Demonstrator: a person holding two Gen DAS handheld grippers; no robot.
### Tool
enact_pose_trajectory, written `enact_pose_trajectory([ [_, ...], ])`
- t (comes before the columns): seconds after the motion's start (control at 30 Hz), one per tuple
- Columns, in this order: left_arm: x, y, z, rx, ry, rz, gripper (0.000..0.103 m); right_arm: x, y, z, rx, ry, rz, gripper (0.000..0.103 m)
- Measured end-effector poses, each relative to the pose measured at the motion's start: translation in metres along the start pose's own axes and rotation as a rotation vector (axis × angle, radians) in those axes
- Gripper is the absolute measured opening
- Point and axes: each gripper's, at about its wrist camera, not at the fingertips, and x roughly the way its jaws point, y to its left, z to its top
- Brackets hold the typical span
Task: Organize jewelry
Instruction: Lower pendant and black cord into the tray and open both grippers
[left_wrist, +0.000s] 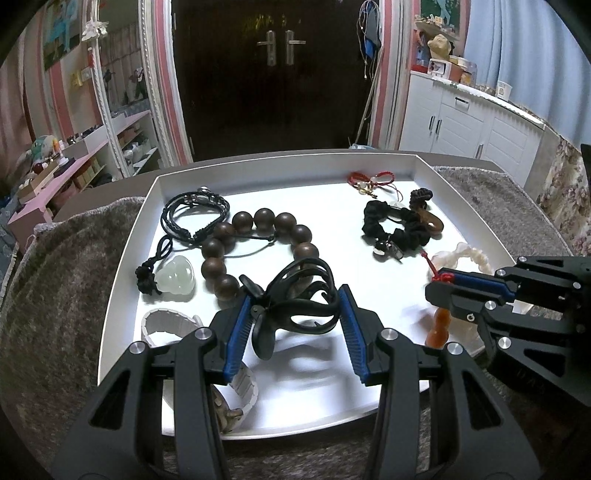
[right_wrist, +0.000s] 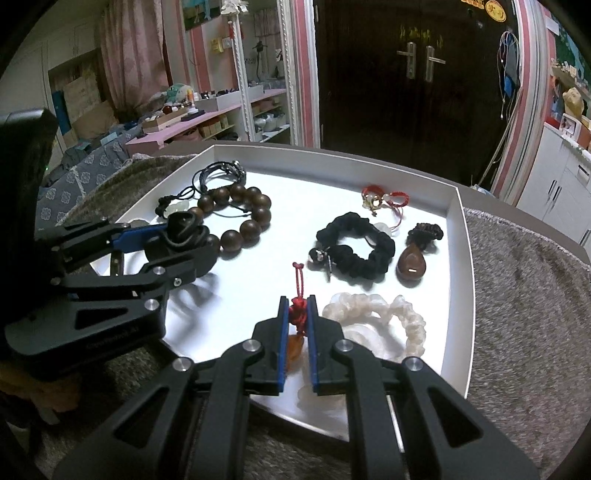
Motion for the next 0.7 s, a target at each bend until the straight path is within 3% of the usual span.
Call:
enact_pose_trajectory([
  [0.7, 0.008, -0.008, -0.001, 0.026, -0.01, 0.018, 0.045, 0.012, -0.007, 0.004, 0.04, 0.011, -0.029, 0.009],
])
